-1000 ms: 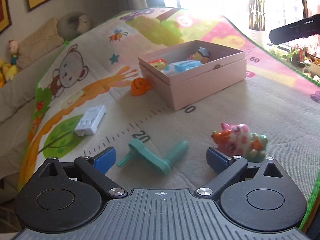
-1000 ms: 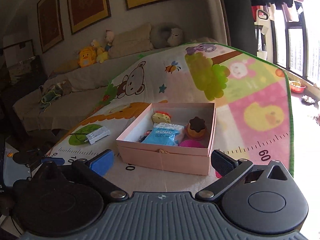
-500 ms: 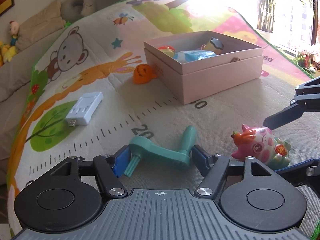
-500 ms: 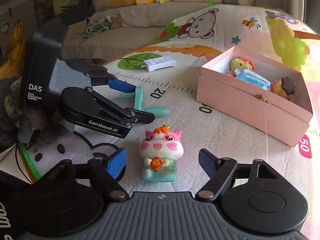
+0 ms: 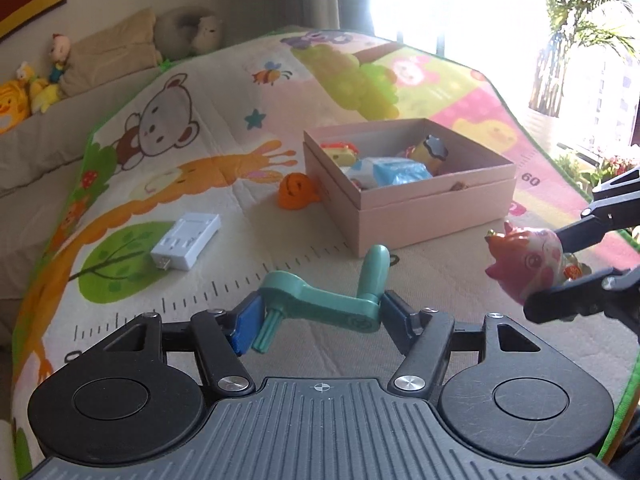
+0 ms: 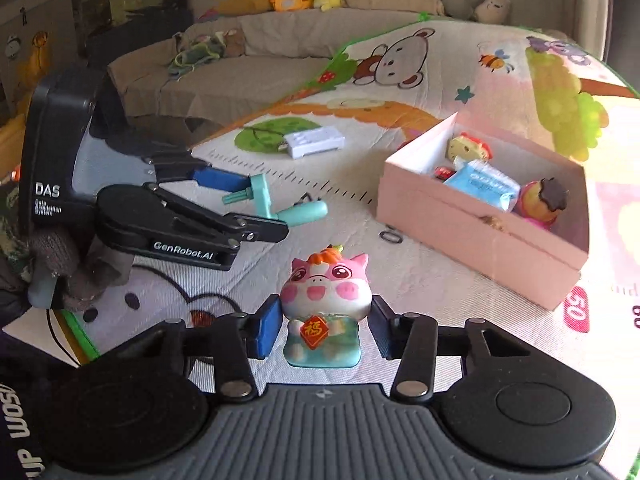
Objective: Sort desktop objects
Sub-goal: 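Carry the teal crank into the pink box with the left gripper while the right lifts the cat, then lower the cat figurine into the pink box and open the right gripper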
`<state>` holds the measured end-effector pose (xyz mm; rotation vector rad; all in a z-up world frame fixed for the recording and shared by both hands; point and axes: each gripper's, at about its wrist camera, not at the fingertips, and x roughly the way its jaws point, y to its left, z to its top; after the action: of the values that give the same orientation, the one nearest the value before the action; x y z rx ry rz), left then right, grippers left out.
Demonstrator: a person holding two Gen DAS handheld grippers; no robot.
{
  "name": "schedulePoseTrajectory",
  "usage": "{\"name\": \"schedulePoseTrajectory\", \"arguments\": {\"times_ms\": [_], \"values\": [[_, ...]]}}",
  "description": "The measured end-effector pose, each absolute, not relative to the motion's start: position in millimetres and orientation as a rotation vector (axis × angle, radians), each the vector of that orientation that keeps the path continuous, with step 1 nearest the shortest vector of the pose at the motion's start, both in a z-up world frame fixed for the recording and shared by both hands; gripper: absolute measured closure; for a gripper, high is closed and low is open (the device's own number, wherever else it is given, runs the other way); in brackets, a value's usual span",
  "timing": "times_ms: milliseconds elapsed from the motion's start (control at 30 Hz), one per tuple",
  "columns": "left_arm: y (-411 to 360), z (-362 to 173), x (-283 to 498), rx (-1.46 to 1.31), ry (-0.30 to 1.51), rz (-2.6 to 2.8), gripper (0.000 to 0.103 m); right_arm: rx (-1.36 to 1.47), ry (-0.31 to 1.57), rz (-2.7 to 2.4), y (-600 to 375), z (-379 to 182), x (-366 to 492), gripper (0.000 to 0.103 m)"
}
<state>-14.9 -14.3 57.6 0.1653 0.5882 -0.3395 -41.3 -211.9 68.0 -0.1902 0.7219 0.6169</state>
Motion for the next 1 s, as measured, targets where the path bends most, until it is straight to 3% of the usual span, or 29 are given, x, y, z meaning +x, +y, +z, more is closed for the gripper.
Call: {"name": "schedulePoseTrajectory", "arguments": {"times_ms": [267, 500, 600, 700, 833, 1000], "values": [[-52.9, 119.1, 8.3, 0.179, 0.417, -0.387, 0.034, -0.092, 0.478, 0.432, -276.9, 154.7, -17.3, 0.056], [-81.3, 149.7, 70.7, 0.093, 0.435, -0.471, 0.034, -0.049, 0.435, 0.321, -307.7, 192.2, 34.3, 0.056], [-99.7, 145.7, 97.9, 0.017, 0.497, -0.543, 0.032, -0.009, 0.426, 0.304, -318.2, 197.8, 52.4, 0.056], [-106.9, 130.7, 116.3, -0.025, 0.559, -0.513, 0.019, 0.031, 0.443, 0.285, -324.2, 192.0, 69.8, 0.056], [-77.3, 109.7, 104.7, -0.002, 0.58, -0.415, 0.01, 0.037, 0.487, 0.276, -327.3, 175.4, 79.4, 0.056], [-48.3, 78.7, 78.9, 0.093, 0.6, -0.311, 0.008, 0.074, 0.536, 0.296, -323.3, 162.7, 98.3, 0.056]]}}
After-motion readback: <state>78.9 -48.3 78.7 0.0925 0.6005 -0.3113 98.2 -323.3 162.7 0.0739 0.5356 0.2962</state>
